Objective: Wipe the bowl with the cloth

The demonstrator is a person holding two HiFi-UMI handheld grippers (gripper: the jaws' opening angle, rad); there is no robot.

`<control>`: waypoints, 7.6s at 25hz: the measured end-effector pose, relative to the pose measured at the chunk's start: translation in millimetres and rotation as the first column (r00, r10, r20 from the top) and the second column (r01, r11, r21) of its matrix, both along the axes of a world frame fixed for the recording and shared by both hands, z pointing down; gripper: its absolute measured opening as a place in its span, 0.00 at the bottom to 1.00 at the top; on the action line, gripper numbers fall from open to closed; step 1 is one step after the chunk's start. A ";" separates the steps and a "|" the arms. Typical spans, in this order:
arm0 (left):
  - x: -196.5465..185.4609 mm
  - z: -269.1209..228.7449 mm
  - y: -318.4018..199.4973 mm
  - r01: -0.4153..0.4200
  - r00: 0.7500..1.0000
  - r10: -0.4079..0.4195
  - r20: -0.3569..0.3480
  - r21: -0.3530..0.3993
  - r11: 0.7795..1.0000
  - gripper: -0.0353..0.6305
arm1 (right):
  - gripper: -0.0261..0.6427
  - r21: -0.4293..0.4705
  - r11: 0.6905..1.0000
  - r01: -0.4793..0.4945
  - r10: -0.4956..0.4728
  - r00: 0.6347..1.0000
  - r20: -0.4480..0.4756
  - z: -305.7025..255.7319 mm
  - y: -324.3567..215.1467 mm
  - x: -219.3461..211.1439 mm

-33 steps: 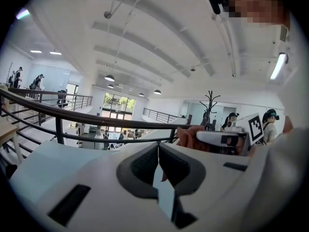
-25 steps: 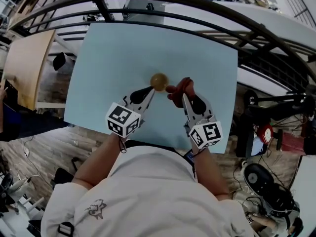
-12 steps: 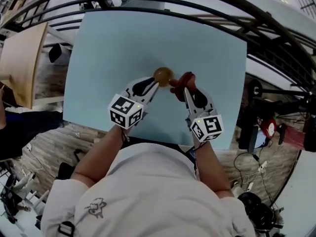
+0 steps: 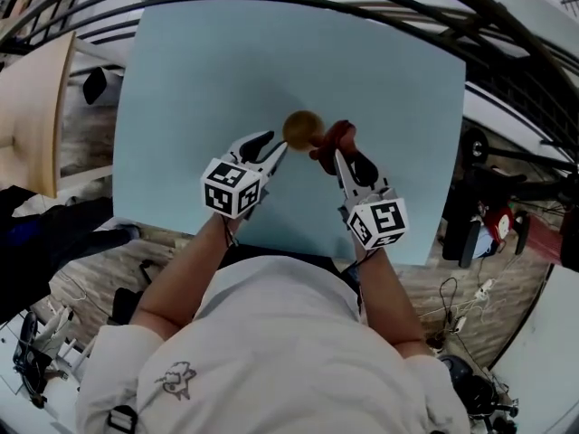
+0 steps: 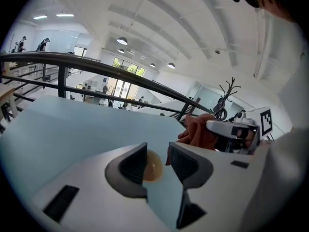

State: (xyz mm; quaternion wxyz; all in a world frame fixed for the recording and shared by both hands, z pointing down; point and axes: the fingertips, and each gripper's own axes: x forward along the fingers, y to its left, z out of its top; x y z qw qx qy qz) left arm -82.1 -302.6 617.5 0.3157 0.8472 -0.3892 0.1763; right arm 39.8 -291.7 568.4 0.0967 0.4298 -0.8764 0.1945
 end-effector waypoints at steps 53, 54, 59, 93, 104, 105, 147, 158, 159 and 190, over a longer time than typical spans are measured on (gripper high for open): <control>54.1 65.6 -5.8 -0.033 0.979 0.066 0.190 -0.171 0.985 0.09 | 0.17 0.000 1.000 -0.007 0.007 0.999 -0.032 -1.6 8.7 4.7; 56.8 56.7 -1.2 -0.037 0.980 0.068 0.185 -0.165 0.986 0.09 | 0.17 0.010 1.000 -0.007 0.007 0.999 -0.036 -8.5 12.7 5.1; 70.6 12.6 7.6 -0.046 0.987 0.058 0.149 -0.088 0.995 0.09 | 0.17 0.079 0.997 -0.005 0.010 0.998 -0.063 -38.4 26.5 11.9; 133.2 -122.2 106.0 -0.095 0.987 0.065 0.144 0.210 0.973 0.09 | 0.17 -0.104 0.904 0.416 -0.397 0.720 -0.569 -25.8 138.3 2.2; 130.4 -117.4 95.9 -0.066 0.991 0.045 0.124 0.171 0.983 0.09 | 0.17 -0.035 0.943 0.331 -0.206 0.496 -0.843 -39.0 104.3 47.0; 133.9 -120.1 96.9 -0.069 0.992 0.049 0.115 0.172 0.983 0.09 | 0.17 -0.007 0.944 0.330 -0.177 0.489 -0.854 -42.9 100.0 48.9; 123.4 -147.2 99.9 -0.089 0.992 0.057 0.114 0.303 0.949 0.09 | 0.17 -0.102 0.834 0.542 -0.403 0.474 -0.783 -35.7 139.7 -3.3; 133.5 -147.5 117.0 -0.111 0.994 0.104 0.039 0.268 0.957 0.09 | 0.17 -0.054 0.919 0.390 -0.251 0.475 -0.843 -44.1 113.8 27.8; 135.5 -149.8 118.7 -0.115 0.993 0.111 0.029 0.269 0.956 0.10 | 0.17 -0.056 0.917 0.395 -0.262 0.489 -0.832 -42.7 114.5 24.9; 80.8 -116.9 93.0 0.055 0.877 -0.064 -0.476 -0.033 0.998 0.08 | 0.17 -0.031 0.922 0.387 -0.360 0.822 -0.441 -146.4 161.9 78.2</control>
